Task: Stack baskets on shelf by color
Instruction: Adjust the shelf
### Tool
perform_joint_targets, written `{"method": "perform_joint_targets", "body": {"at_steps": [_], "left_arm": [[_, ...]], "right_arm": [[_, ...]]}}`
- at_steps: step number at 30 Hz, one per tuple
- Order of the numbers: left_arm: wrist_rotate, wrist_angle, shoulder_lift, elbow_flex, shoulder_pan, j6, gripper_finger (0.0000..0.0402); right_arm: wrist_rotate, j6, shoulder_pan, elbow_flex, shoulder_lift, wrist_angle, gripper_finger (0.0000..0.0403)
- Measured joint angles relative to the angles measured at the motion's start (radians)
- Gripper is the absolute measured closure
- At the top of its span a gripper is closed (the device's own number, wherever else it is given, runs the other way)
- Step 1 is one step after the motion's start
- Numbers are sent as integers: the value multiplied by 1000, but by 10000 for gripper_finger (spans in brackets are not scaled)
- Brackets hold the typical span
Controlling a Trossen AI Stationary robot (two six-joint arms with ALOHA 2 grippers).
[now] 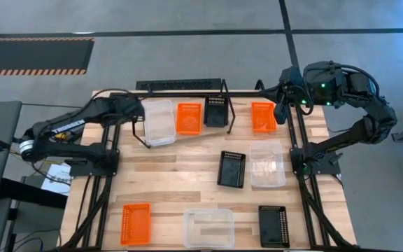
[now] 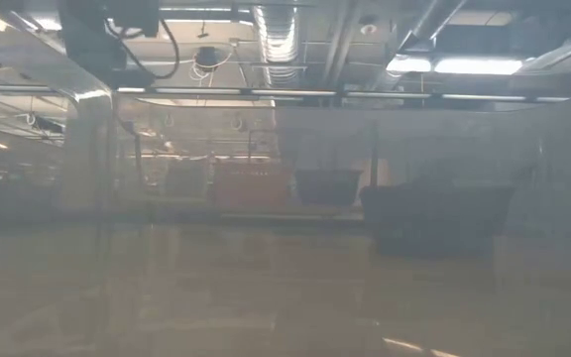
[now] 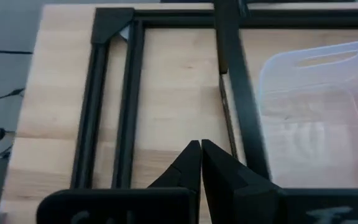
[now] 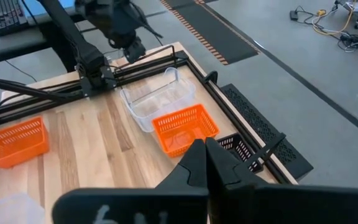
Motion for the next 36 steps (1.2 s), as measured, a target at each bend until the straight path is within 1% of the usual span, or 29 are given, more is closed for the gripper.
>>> {"method": "perform_joint_targets", "body": {"at_steps": [5, 9, 13, 16, 23, 28, 32, 36], "left_arm": [[36, 180, 49, 0, 38, 106, 401], [39, 326, 69, 0, 65, 174, 401], [86, 419, 77, 0, 105, 235, 401], [97, 452, 77, 1, 128, 254, 401], [103, 455, 85, 1, 175, 303, 401], [169, 499, 115, 1, 214, 356, 401], [185, 527, 145, 1, 229, 373, 401], [200, 588, 178, 1, 229, 398, 401]], "right_arm": [[-1, -9, 0, 0, 0, 0, 400], [-2, -9, 0, 0, 0, 0, 400], [-2, -9, 0, 0, 0, -1, 400], [-2, -10, 0, 0, 0, -1, 400], [-2, -2, 0, 0, 0, -1, 400], [-2, 15, 0, 0, 0, 0, 400], [-2, 34, 0, 0, 0, -1, 400], [-2, 42, 0, 0, 0, -2, 400]]}}
